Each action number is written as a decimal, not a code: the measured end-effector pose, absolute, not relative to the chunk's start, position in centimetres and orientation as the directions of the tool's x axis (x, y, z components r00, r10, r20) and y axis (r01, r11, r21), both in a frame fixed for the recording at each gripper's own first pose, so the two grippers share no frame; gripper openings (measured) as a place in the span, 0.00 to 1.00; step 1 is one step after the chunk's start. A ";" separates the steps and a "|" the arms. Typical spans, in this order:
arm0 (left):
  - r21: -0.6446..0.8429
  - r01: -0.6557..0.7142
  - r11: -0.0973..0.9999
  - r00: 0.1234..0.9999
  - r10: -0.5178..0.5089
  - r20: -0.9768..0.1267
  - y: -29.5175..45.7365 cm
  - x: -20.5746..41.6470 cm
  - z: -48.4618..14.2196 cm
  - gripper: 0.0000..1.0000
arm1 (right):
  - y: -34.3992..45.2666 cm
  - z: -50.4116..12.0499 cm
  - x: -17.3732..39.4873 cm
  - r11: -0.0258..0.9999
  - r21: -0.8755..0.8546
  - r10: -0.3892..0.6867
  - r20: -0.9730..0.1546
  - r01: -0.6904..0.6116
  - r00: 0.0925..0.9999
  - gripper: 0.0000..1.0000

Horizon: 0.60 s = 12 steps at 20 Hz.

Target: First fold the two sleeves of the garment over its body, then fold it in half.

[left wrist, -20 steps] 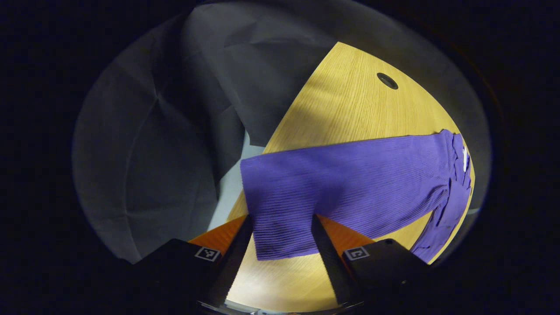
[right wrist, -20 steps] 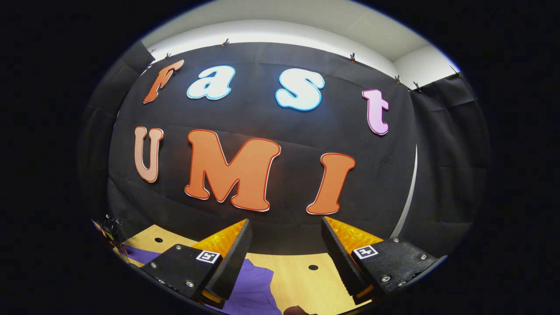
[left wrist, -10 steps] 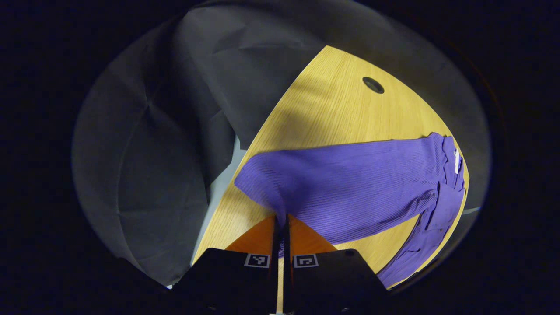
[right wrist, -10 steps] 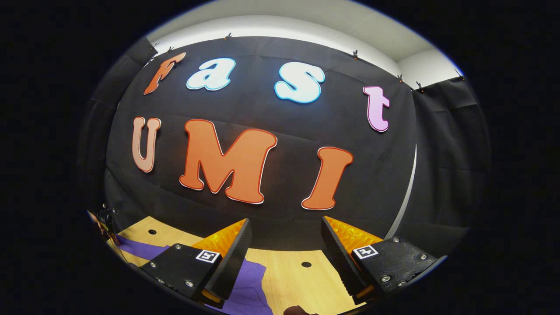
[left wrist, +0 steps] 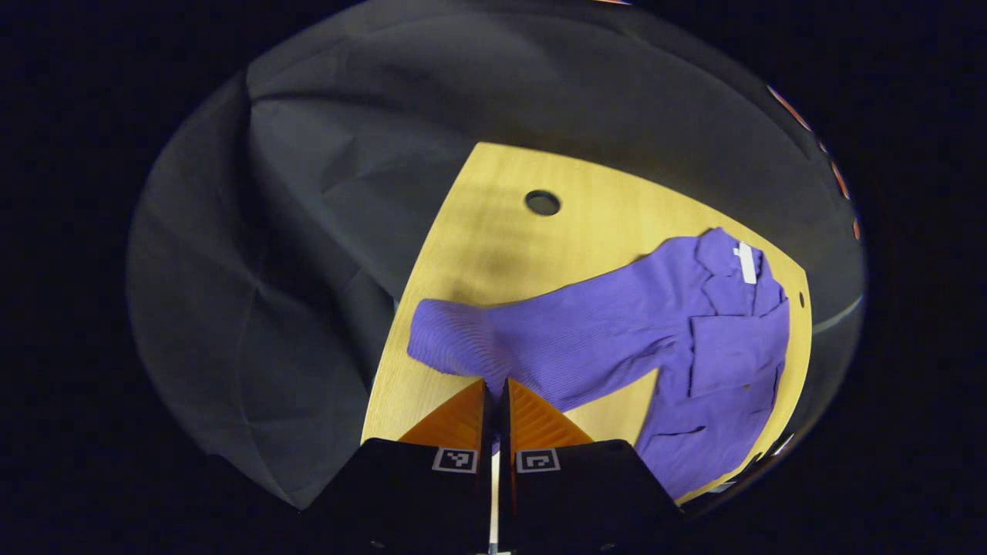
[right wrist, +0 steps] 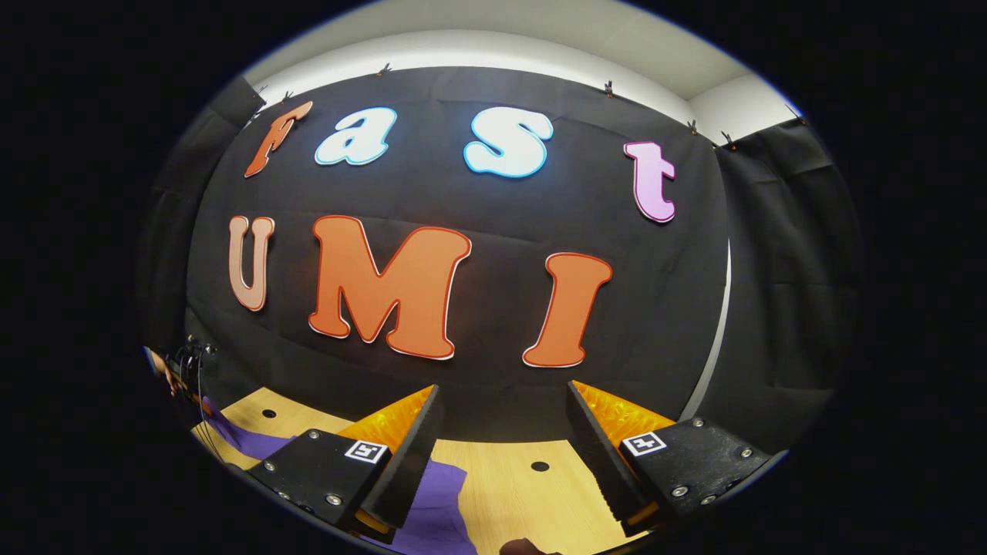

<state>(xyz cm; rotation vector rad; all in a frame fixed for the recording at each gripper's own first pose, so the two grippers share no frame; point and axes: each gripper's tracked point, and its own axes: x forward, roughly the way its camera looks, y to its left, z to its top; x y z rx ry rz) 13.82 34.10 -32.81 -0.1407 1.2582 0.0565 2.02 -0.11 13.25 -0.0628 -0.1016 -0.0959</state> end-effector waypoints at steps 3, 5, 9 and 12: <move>-0.105 -0.046 0.993 0.360 -0.082 -0.929 30.4 15.7 -28.4 0.04 | -1.0 12.7 1.8 0.994 -0.050 -0.087 0.103 0.092 0.991 0.95; -0.108 0.003 0.994 0.383 -0.101 -0.918 28.1 16.4 -25.6 0.04 | -1.9 11.9 1.8 0.994 -0.059 -0.090 0.095 0.096 0.991 0.94; -0.107 0.093 0.990 0.422 -0.137 -0.896 22.8 18.7 -20.9 0.04 | -3.4 11.3 1.6 0.993 -0.073 -0.087 0.091 0.093 0.992 0.94; -0.136 0.154 0.979 0.432 -0.190 -0.882 17.4 19.8 -17.9 0.04 | -4.0 10.5 1.5 0.997 -0.034 -0.063 0.081 0.066 0.995 0.95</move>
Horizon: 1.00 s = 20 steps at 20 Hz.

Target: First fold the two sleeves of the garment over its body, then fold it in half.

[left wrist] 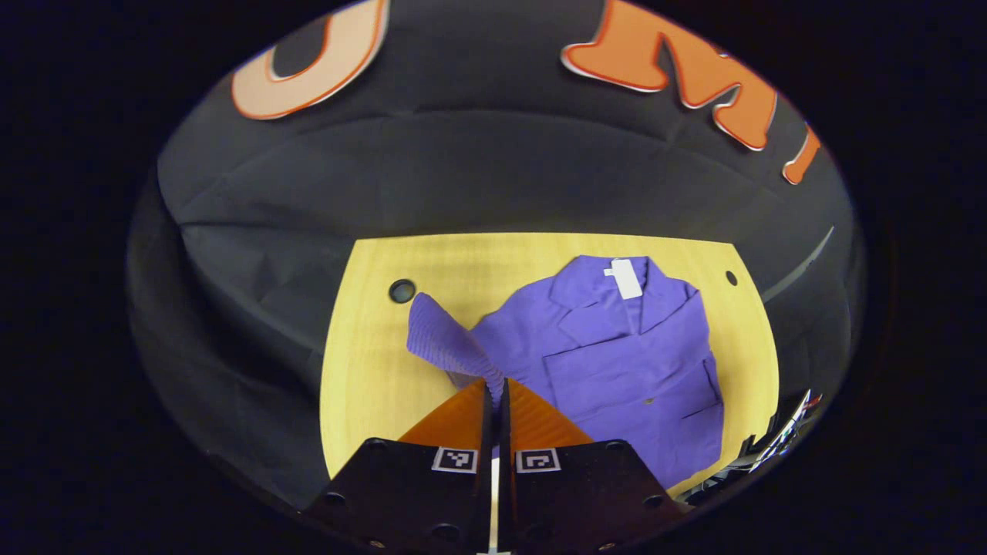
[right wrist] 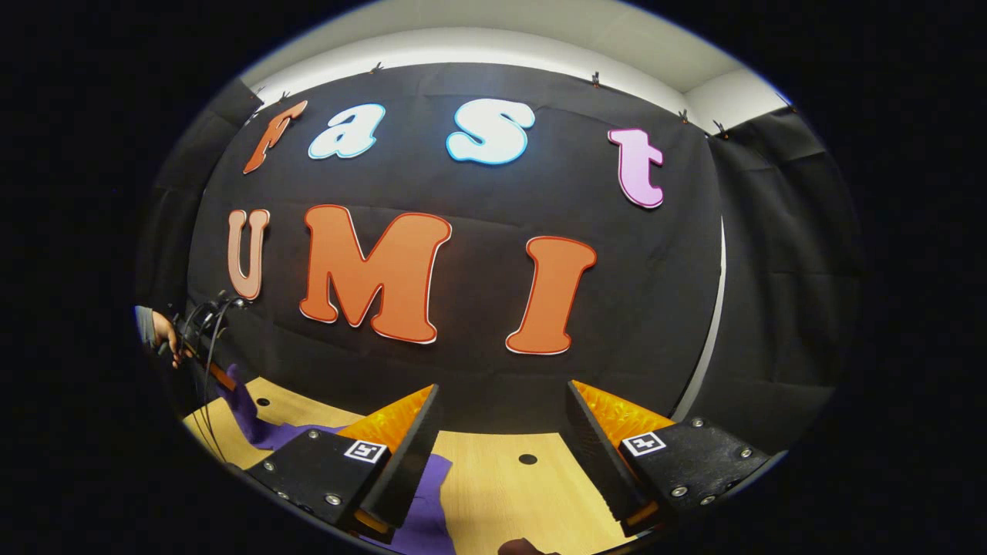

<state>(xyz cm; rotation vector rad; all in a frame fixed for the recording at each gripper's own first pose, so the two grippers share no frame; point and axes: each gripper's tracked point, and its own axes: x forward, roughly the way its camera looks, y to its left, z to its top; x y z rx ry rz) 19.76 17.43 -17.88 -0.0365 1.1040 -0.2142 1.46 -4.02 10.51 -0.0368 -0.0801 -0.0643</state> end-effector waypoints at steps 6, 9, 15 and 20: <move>-0.147 0.291 0.945 0.439 -0.269 -0.857 6.1 20.7 -15.6 0.04 | -6.6 8.9 1.3 0.998 -0.002 -0.059 0.067 0.059 0.996 0.95; -0.173 0.353 0.919 0.426 -0.323 -0.845 0.3 20.7 -14.5 0.04 | -8.0 8.1 1.2 0.998 0.006 -0.060 0.057 0.060 0.997 0.95; -0.203 0.439 0.875 0.385 -0.388 -0.837 -9.2 20.3 -15.1 0.04 | -10.8 6.1 1.6 0.997 0.055 -0.054 0.034 0.052 0.998 0.94; -0.197 0.460 0.866 0.338 -0.376 -0.863 -15.3 20.5 -19.5 0.05 | -12.4 4.1 1.8 0.994 0.095 -0.051 -0.002 0.050 0.999 0.95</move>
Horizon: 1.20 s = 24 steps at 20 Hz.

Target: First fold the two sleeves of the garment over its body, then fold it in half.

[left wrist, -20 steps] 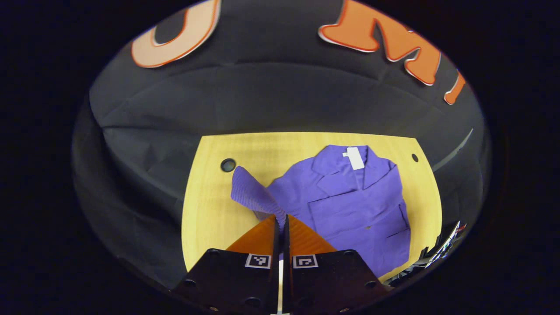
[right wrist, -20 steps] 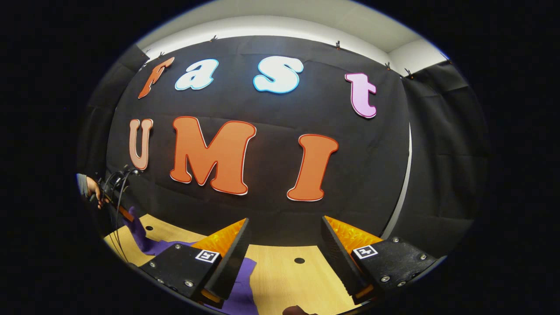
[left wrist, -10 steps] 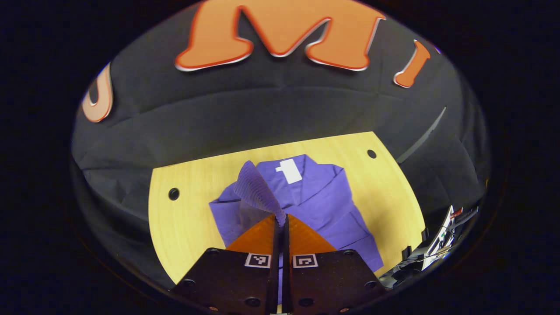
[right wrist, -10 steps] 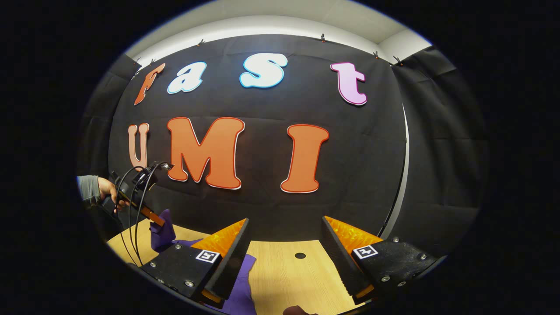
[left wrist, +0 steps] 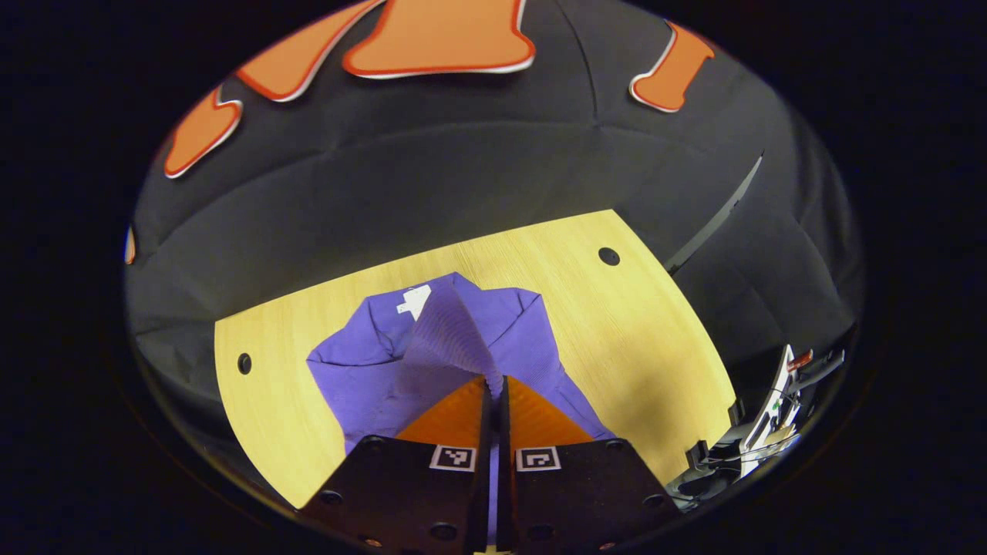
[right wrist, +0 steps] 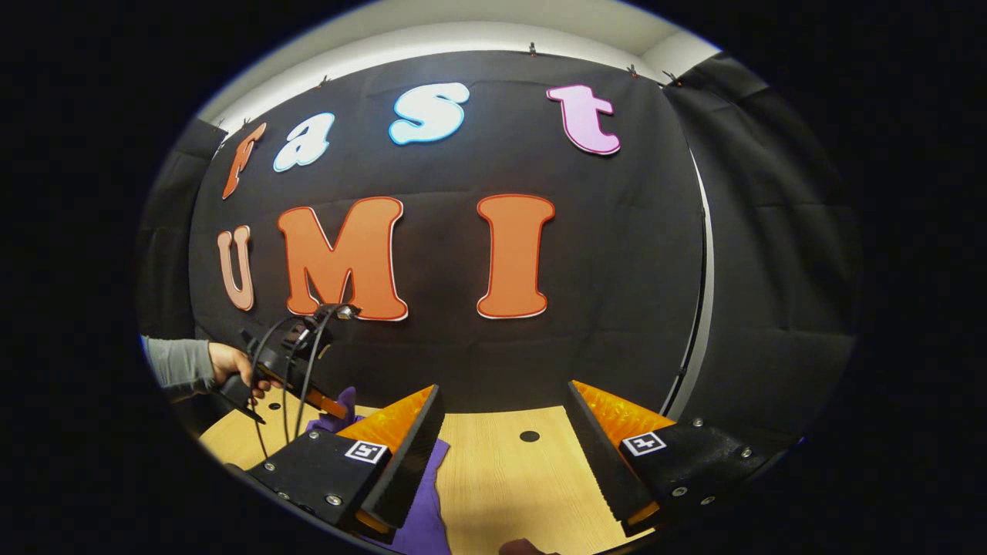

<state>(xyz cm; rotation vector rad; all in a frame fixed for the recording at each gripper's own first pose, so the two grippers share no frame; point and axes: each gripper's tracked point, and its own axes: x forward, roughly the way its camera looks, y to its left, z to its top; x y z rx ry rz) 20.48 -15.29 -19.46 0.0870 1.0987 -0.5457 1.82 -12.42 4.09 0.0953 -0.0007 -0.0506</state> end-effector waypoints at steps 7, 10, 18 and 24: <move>-0.307 0.506 0.806 0.295 -0.496 -0.817 -22.2 18.6 -19.0 0.22 | -14.2 1.8 2.1 0.992 0.107 -0.058 -0.052 0.063 0.997 0.94; -0.305 0.527 0.793 0.351 -0.530 -0.772 -21.8 18.4 -16.7 0.34 | -14.2 1.2 2.4 0.993 0.103 -0.050 -0.065 0.057 0.997 0.95; -0.156 0.478 0.865 0.675 -0.475 -0.565 -12.9 17.3 -8.1 0.85 | -11.3 0.3 2.9 0.997 0.081 0.015 -0.105 -0.007 0.994 0.95; -0.135 0.383 0.914 0.803 -0.402 -0.441 -5.2 14.3 -3.2 0.87 | -7.4 1.3 1.8 0.999 0.051 0.011 -0.087 -0.007 0.996 0.95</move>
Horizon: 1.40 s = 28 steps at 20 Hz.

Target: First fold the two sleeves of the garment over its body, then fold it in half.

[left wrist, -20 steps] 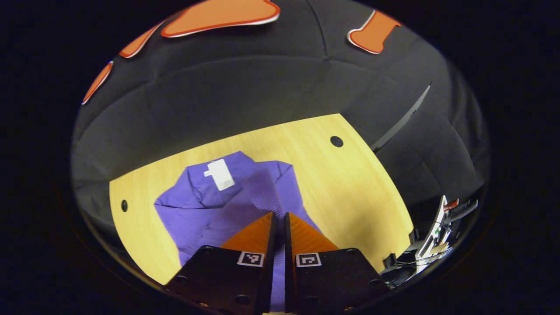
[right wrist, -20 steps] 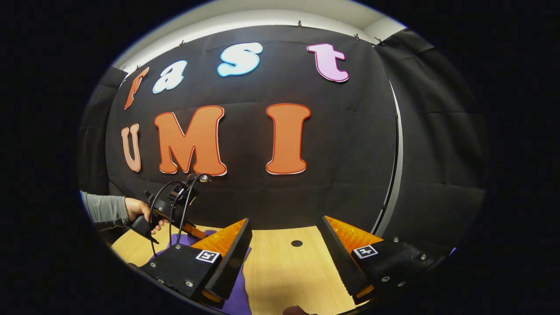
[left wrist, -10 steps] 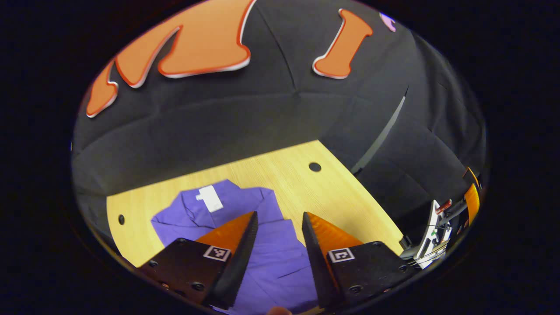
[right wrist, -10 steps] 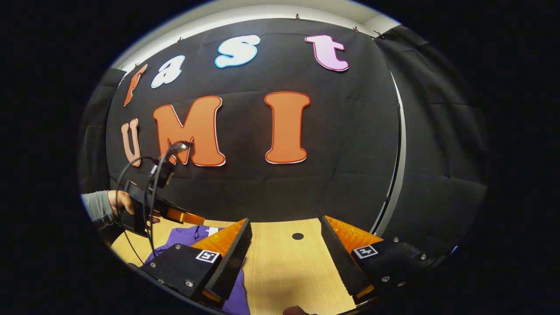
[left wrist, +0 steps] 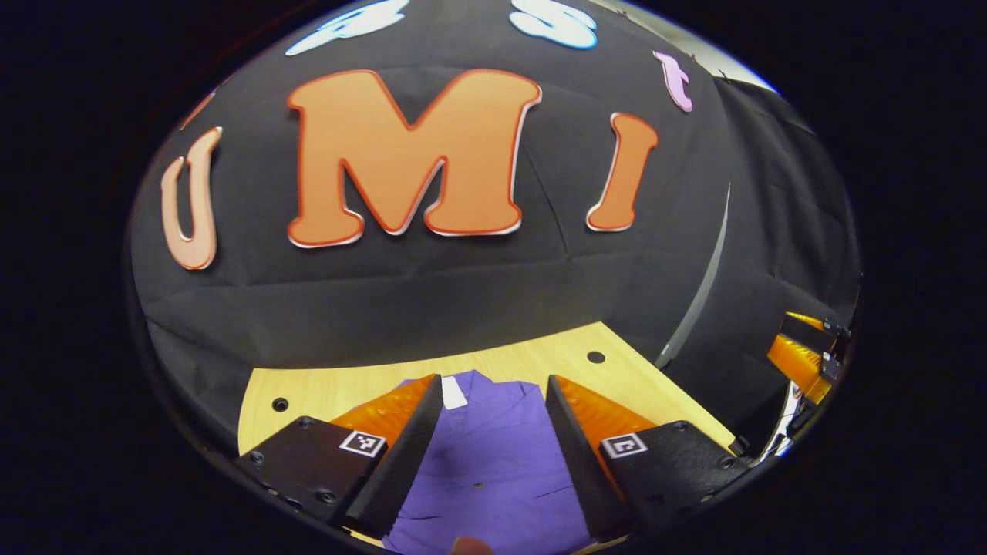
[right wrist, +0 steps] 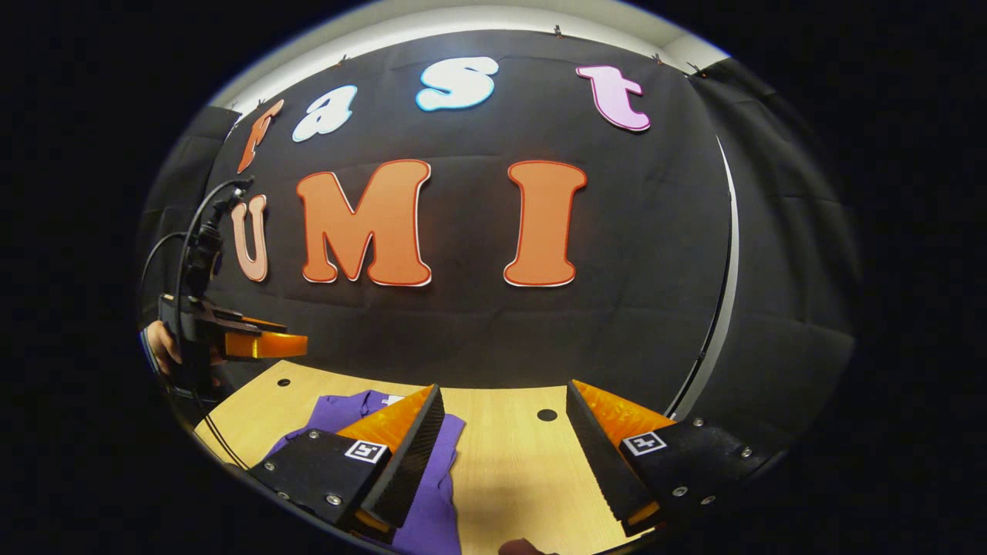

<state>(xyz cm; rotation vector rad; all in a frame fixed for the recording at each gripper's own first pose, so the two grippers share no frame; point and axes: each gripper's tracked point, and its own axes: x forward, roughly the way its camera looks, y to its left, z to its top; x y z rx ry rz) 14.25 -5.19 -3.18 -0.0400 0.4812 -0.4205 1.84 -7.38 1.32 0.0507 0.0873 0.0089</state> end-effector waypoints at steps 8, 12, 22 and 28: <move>-0.059 0.251 0.966 0.946 -0.258 -0.198 6.5 8.6 2.2 0.91 | -0.4 2.0 -1.0 1.000 0.022 0.003 -0.054 -0.002 0.999 0.95; -0.051 0.220 0.974 0.956 -0.226 -0.185 10.2 5.1 0.4 0.91 | 2.0 0.4 -2.4 1.000 0.017 -0.006 -0.087 0.007 0.996 0.95; 0.024 0.198 0.980 0.963 -0.190 -0.191 16.1 -0.1 -3.9 0.91 | 3.6 -4.5 -7.5 0.993 -0.035 -0.117 -0.196 0.112 0.974 0.95; 0.028 0.202 0.979 0.956 -0.191 -0.223 16.2 -2.0 -7.7 0.91 | 6.8 -6.8 -9.1 0.993 0.017 -0.113 -0.213 0.120 0.971 0.95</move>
